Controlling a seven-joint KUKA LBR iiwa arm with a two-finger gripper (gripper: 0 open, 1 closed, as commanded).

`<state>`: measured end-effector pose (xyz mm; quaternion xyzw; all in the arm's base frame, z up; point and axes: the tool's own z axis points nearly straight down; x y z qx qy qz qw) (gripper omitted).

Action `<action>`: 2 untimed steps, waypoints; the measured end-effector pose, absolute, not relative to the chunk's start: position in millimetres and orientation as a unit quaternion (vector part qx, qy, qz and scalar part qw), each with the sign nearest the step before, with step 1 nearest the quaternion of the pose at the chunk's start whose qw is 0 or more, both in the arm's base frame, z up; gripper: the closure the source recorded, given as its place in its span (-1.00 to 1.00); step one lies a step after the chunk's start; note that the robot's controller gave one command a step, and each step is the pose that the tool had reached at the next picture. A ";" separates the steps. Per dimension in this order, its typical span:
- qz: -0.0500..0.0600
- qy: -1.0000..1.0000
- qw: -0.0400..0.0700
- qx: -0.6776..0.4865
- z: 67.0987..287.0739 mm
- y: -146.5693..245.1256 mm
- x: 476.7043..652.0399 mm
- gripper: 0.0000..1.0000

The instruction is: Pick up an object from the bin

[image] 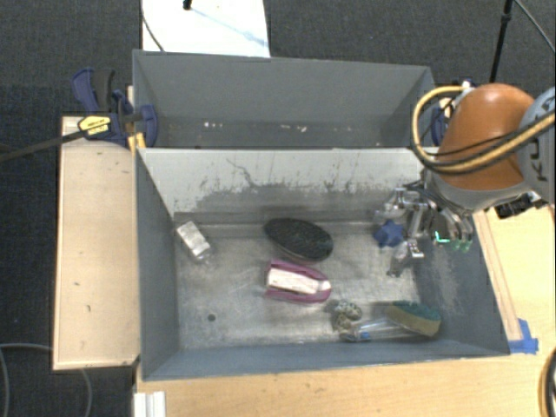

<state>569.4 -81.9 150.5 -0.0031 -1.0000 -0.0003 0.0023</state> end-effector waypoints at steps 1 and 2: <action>0.001 -0.993 -0.011 0.115 97.9 -88.5 520.1 -1.00; 0.004 -0.943 -0.014 0.334 105.3 -17.7 511.5 -1.00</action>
Offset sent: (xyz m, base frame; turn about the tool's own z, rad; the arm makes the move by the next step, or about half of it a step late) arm -0.0770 -0.0103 -0.0805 -0.2891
